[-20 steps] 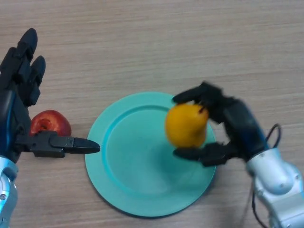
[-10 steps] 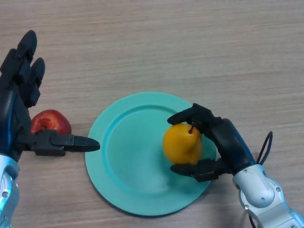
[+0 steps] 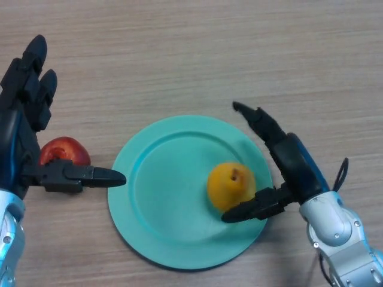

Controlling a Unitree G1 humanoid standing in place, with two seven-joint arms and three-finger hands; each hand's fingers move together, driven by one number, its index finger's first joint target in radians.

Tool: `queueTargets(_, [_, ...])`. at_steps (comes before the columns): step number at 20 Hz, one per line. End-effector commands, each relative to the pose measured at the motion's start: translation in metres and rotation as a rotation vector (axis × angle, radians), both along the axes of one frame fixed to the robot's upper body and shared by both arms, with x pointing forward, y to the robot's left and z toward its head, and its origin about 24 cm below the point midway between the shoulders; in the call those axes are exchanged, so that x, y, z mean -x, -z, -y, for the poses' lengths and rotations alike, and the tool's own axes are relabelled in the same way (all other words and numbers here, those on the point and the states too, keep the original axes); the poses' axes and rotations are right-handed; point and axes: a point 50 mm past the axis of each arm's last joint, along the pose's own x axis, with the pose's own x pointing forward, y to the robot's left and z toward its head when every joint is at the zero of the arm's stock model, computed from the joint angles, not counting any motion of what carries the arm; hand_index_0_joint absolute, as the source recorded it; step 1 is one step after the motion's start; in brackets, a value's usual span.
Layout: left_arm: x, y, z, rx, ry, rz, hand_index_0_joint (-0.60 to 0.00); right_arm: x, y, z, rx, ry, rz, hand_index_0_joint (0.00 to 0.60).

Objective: Pick up the yellow pear and place it on the plate

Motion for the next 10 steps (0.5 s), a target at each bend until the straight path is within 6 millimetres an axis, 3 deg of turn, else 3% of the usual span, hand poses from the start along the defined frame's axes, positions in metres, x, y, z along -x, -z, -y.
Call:
queueTargets(1, [0.007, -0.038, -0.007, -0.061, -0.033, 0.242, 0.0, -0.001, -0.049, 0.006, -0.089, -0.034, 0.219, 0.0])
queueTargets(5, [0.006, -0.04, -0.005, -0.077, -0.025, 0.243, 0.0, 0.004, -0.072, 0.02, -0.076, -0.018, 0.272, 0.0])
queueTargets(10, [0.008, -0.036, -0.005, -0.073, -0.028, 0.254, 0.0, 0.023, -0.103, 0.065, -0.08, 0.044, 0.364, 0.0])
